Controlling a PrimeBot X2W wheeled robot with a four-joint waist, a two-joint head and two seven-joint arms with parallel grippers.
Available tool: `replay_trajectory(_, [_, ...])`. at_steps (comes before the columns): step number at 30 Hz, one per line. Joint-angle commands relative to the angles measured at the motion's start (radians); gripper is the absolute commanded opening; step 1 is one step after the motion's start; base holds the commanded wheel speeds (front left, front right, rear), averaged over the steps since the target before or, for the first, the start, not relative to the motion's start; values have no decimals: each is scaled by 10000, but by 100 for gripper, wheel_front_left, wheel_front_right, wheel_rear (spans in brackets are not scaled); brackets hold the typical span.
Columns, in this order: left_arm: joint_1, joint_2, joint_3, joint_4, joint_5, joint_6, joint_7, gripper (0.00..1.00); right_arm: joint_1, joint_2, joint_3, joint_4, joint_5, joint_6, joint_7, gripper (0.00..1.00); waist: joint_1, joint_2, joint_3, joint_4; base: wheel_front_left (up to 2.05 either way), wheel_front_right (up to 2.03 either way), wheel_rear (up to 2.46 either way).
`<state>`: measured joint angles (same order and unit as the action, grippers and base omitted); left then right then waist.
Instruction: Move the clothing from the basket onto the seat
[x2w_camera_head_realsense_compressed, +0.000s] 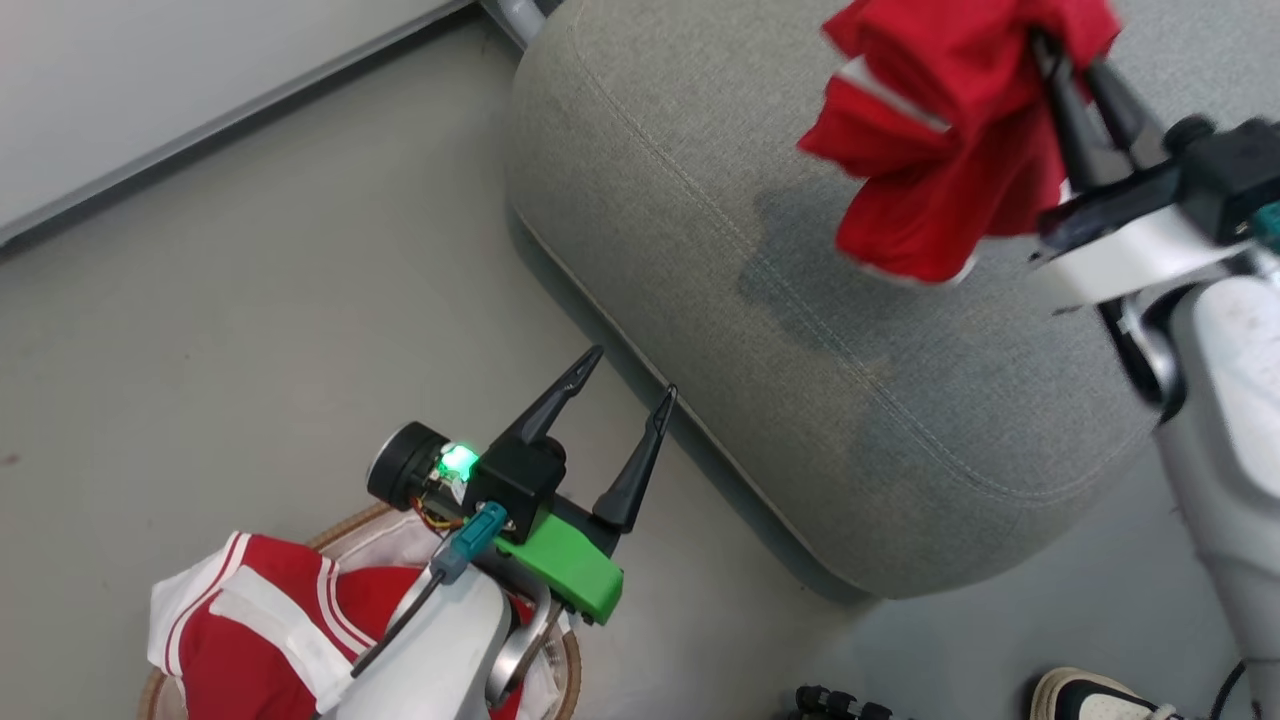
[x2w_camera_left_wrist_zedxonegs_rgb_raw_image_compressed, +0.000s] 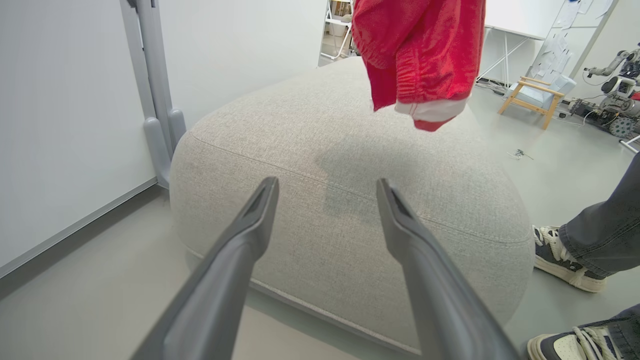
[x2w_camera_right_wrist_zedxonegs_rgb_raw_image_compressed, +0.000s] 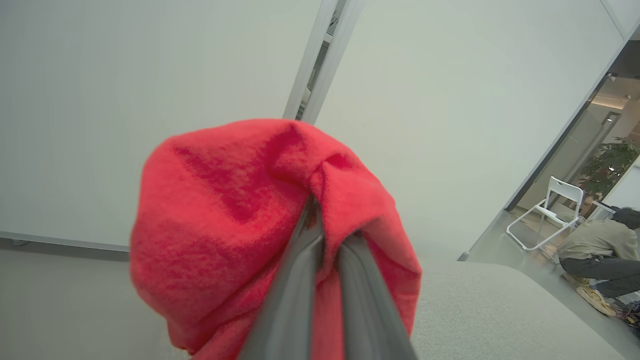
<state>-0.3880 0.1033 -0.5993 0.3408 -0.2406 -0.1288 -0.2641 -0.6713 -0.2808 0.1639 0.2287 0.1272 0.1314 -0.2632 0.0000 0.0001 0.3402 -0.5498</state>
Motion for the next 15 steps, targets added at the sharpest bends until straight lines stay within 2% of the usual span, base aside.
replay_trajectory(1, [-322,175,16,16,97,-27,-6,100,-418,-138,-177,205,58,-14,-24,0,0,-1,1030,376,0,0,0])
replay_trajectory(8, [-1013,555,-235,19,332,-28,-6,100,-2304,-899,-1501,1514,33,-14,-24,0,0,-1,2384,1238,0,0,0])
replay_trajectory(15, [-1492,648,-462,7,406,-28,-6,100,-3126,-1240,-2550,2640,-181,-14,-24,0,0,-1,3272,1917,0,0,0])
